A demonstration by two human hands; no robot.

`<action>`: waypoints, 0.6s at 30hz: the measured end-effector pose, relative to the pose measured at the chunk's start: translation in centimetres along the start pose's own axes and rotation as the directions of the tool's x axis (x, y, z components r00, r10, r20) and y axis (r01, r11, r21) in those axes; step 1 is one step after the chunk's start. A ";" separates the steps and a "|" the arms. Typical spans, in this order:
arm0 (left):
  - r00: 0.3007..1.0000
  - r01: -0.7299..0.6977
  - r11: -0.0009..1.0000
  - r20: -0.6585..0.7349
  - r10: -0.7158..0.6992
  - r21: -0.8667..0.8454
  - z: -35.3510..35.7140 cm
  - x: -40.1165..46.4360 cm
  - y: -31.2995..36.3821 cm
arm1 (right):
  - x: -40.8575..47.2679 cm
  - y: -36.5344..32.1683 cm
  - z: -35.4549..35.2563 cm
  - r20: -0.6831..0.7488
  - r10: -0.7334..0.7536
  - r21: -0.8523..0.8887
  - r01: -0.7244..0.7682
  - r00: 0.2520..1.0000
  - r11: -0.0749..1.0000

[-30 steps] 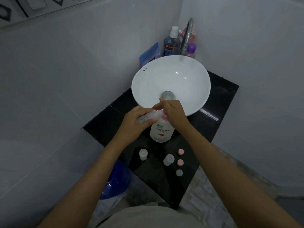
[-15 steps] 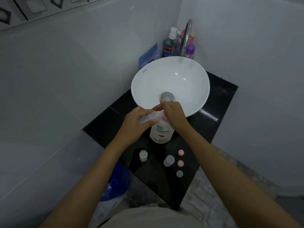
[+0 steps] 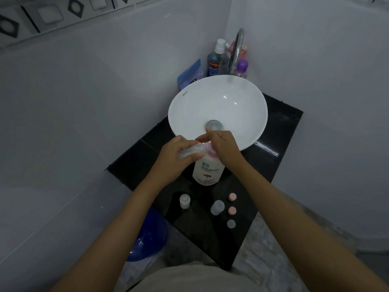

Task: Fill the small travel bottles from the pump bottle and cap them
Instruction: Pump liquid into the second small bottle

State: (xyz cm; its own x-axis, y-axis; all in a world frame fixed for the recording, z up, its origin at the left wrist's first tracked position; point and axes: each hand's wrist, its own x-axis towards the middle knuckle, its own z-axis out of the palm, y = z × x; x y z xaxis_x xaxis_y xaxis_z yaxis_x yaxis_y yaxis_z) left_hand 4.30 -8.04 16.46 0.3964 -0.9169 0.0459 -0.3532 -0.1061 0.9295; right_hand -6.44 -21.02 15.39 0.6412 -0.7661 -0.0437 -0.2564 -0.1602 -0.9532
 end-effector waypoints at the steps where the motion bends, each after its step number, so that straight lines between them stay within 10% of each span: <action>1: 1.000 0.011 1.000 0.010 -0.011 0.008 0.0 -0.1 -0.1 | -0.2 0.2 0.1 0.002 0.007 -0.001 -0.007 1.000 1.000; 18: 1.000 0.026 1.000 0.015 -0.026 -0.010 0.3 0.2 0.1 | 0.2 0.5 -0.2 -0.005 0.012 -0.044 -0.012 1.000 0.999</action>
State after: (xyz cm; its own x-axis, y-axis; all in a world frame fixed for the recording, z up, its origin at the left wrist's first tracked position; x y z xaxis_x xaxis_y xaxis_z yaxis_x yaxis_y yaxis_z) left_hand 4.09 -8.30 16.50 0.3928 -0.9195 0.0165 -0.3344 -0.1261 0.9339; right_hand -6.52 -21.39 14.98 0.6347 -0.7709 -0.0540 -0.2962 -0.1781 -0.9384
